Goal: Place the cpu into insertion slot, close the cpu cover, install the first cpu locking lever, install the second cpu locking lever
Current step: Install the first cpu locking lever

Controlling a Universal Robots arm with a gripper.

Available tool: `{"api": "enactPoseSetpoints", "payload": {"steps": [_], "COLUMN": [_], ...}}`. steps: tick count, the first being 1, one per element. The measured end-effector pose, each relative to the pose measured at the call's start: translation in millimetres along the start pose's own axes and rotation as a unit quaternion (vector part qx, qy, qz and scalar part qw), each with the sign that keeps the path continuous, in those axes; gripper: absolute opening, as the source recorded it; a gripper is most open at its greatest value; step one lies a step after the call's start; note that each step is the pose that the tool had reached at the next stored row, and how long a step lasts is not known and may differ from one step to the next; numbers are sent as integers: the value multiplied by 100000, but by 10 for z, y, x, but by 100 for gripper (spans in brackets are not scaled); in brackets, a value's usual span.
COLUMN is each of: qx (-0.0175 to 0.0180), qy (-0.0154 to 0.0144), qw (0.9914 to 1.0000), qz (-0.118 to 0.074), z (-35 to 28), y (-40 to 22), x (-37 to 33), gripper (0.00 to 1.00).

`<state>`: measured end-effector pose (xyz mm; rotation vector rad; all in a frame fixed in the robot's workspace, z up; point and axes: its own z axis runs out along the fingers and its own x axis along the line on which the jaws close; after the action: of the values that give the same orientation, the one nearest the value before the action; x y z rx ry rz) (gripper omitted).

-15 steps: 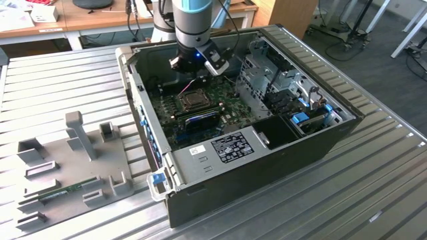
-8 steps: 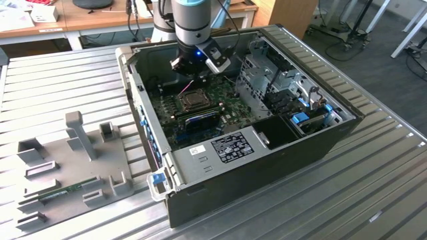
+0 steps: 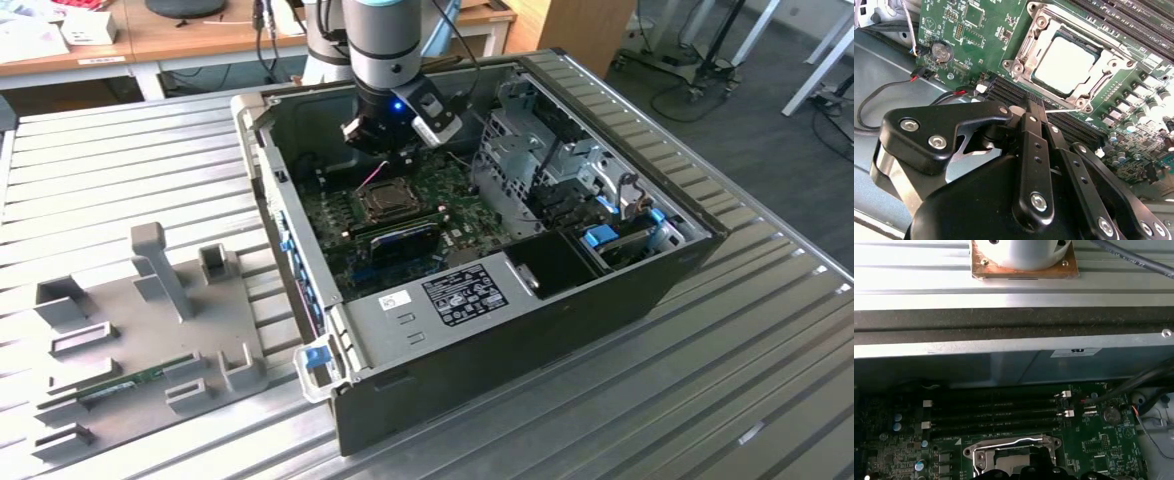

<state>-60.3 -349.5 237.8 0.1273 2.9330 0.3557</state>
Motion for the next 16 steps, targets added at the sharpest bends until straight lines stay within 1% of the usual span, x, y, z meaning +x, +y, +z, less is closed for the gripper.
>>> {"api": "enactPoseSetpoints", "payload": {"steps": [1, 2, 4, 6, 7, 8, 9, 14, 15, 16], "qx": [17, 299, 1199, 2235, 2655, 2818, 2855, 2863, 2879, 2948], "qy": [-1, -10, 2, 80, 120, 145, 168, 177, 361, 1031], "qw": [100000, 100000, 99993, 99974, 99963, 99958, 99957, 99957, 99956, 99950], "qz": [-5, -46, -220, -443, -547, -595, -599, -598, -561, -410], "z": [0, 0, 0, 0, 0, 1, 1, 1, 2, 4], "y": [0, 1, 1, 1, 2, 3, 3, 3, 4, 4], "x": [0, 0, 0, 0, 0, 0, 0, 0, 0, -3], "gripper": [10, 10, 10, 10, 10, 10, 10, 10, 10, 10]}}
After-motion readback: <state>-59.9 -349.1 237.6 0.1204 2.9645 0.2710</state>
